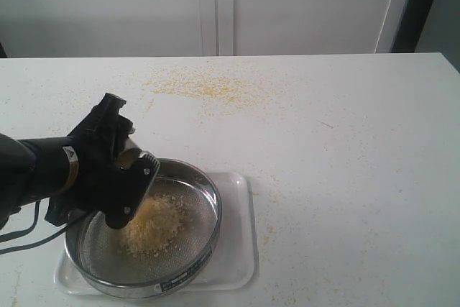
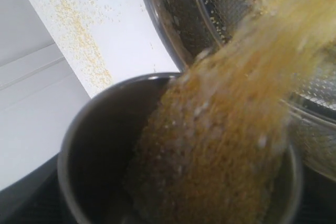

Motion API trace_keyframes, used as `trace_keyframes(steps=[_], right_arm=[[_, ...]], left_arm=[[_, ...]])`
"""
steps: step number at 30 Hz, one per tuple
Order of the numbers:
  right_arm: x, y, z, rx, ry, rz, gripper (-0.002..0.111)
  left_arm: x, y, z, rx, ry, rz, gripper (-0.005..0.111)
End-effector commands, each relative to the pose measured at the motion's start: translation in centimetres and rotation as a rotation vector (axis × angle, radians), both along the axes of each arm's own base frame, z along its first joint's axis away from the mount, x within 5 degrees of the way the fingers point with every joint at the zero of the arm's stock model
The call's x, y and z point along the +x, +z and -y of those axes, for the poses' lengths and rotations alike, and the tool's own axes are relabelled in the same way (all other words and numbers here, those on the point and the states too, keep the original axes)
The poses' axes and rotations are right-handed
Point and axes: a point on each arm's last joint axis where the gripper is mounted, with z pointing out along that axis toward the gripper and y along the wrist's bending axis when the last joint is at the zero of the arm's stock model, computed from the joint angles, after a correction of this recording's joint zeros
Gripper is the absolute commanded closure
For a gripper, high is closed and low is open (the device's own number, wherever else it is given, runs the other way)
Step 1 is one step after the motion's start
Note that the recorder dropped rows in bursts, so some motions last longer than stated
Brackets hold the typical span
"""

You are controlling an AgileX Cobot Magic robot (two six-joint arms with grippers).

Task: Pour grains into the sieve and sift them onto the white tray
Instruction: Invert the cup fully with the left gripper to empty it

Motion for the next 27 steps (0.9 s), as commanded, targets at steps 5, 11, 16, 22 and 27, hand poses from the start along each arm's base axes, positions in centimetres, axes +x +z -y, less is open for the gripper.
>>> trace_keyframes(steps=[5, 11, 16, 22, 27], right_arm=[[0.0, -0.1, 0.0, -0.001, -0.008, 0.010, 0.108], [0.0, -0.1, 0.0, -0.001, -0.008, 0.010, 0.108], [0.0, -0.1, 0.0, -0.001, -0.008, 0.010, 0.108], [0.0, -0.1, 0.0, -0.001, -0.008, 0.010, 0.108], [0.0, -0.1, 0.0, -0.001, -0.008, 0.010, 0.108]], left_arm=[[-0.1, 0.8, 0.3, 0.020, 0.008, 0.053, 0.107], [-0.7, 1.0, 1.0, 0.041, -0.008, 0.079, 0.107], [-0.5, 1.1, 0.7, 0.063, 0.023, 0.103, 0.107], [-0.5, 1.2, 0.6, 0.074, 0.036, 0.116, 0.107], [-1.1, 1.4, 1.3, 0.094, 0.017, 0.141, 0.107]])
